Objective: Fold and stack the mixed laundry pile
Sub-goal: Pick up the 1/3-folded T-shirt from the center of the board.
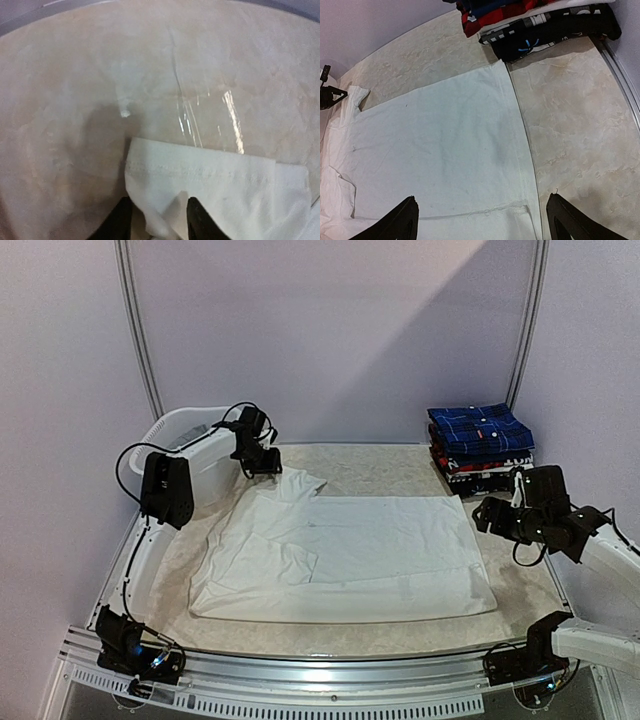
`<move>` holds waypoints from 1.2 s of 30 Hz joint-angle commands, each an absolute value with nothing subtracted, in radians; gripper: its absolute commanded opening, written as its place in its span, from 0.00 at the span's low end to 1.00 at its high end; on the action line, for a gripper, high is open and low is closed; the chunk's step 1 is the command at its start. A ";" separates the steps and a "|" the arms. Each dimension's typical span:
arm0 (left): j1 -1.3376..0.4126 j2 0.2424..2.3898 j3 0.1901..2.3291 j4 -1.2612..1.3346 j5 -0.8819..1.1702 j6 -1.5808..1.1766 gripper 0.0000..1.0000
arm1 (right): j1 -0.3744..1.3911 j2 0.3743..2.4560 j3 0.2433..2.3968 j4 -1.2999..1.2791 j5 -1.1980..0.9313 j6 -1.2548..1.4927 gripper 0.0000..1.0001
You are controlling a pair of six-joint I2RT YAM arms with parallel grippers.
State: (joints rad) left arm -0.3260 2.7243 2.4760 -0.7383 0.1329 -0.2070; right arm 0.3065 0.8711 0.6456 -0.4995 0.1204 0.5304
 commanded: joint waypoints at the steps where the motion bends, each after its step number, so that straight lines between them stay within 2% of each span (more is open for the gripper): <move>1: -0.322 2.763 2.496 -0.732 0.220 -0.230 0.21 | 0.305 0.895 0.640 -0.436 0.102 0.560 0.90; 3: -0.321 2.761 2.497 -0.720 0.249 -0.234 0.04 | 0.305 0.915 0.647 -0.414 0.089 0.571 0.90; 4: -0.323 2.757 2.496 -0.719 0.259 -0.232 0.00 | 0.305 0.922 0.647 -0.403 0.088 0.575 0.90; 24: -0.400 2.298 2.053 -0.560 0.269 -0.182 0.00 | 0.304 1.077 0.693 -0.328 0.126 0.575 0.91; 36: -0.495 1.957 1.681 -0.506 0.119 -0.169 0.00 | 0.305 1.122 0.690 -0.321 0.140 0.580 0.94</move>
